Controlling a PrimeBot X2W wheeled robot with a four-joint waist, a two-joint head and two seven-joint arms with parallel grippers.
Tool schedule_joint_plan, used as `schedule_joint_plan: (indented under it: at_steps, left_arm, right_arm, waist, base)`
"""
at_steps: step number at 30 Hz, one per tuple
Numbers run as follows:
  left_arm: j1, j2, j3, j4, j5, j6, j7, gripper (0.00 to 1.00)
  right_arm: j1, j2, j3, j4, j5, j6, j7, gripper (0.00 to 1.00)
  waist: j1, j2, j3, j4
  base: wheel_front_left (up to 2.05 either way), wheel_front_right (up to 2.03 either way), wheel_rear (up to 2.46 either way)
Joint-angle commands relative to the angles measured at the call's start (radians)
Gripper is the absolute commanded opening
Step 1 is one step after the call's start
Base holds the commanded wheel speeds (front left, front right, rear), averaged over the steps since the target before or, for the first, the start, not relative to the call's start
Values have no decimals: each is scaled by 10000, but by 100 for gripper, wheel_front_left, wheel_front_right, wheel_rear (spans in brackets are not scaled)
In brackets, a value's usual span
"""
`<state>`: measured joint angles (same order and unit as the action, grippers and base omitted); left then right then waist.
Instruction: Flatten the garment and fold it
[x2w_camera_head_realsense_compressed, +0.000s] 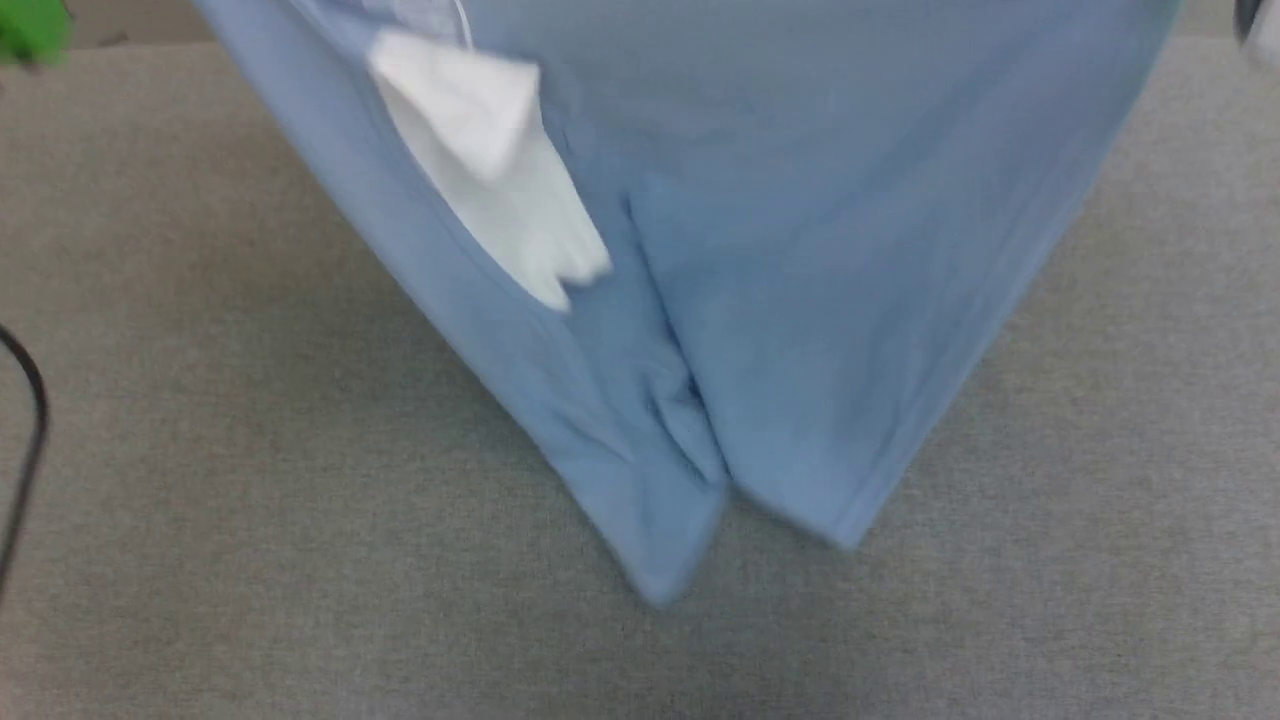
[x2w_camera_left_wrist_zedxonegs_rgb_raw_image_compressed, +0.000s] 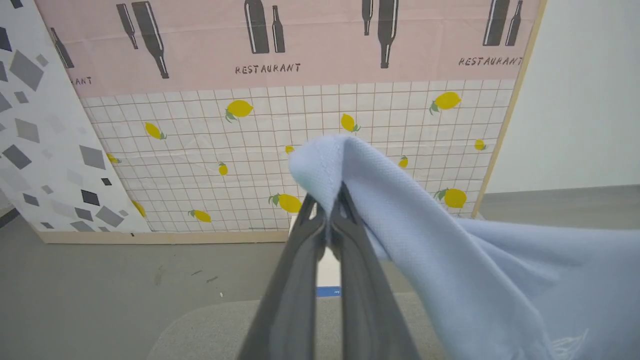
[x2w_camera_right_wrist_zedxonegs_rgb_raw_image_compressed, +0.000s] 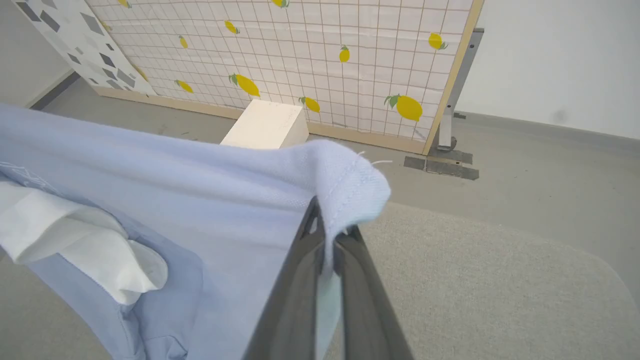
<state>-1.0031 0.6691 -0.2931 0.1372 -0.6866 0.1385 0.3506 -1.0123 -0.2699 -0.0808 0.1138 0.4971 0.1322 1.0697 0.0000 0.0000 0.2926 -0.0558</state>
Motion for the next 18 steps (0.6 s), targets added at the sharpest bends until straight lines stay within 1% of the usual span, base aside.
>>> schedule_joint_plan:
  at_steps: [1,5,7,8,11,13,16,18]
  left_arm:
    - [-769,93,-78,337,362,105,135,0]
    - [-2926,22,-367,1137,1146,262,415,0]
    - [-3984,-80,-348,1548,1393,300,272,0]
    - [-4443,-12,-479,1693,1674,244,222,0]
    - [-5872,-14,-576,2136,2330,308,-295,0]
    - [-6574,-101,-563,2346,2670,453,-856,0]
    - [-7335,-242,-600,2632,3055,590,-1596,0]
    - [-7629,-350,-547,2851,3165,710,-2087,0]
  right_arm:
    - [-645,39,-11,242,-391,-15,-240,0]
    - [-2663,651,10,1030,-1244,-15,-1227,0]
    - [-3597,849,31,1351,-1827,-15,-1940,0]
    - [-3984,922,33,1496,-2118,-15,-2292,0]
    - [-5133,1198,-2,2026,-2990,-15,-3541,0]
    - [-5741,1319,-59,2332,-3436,-15,-4392,0]
    - [-6392,1481,-288,2813,-3880,-15,-5440,0]
    - [-6664,1559,-350,3179,-4063,-15,-5899,0]
  waist:
    - [0,0,1012,56]
    - [0,0,1669,-73]
    - [0,0,1983,-99]
    - [0,0,2113,-114]
    - [0,0,2465,-162]
    - [0,0,2633,-161]
    - [0,0,2817,-113]
    - [0,0,2907,-87]
  base:
    - [0,0,0]
    - [0,0,0]
    - [0,0,0]
    - [0,0,0]
    - [0,0,0]
    - [0,0,0]
    - [0,0,0]
    - [0,0,0]
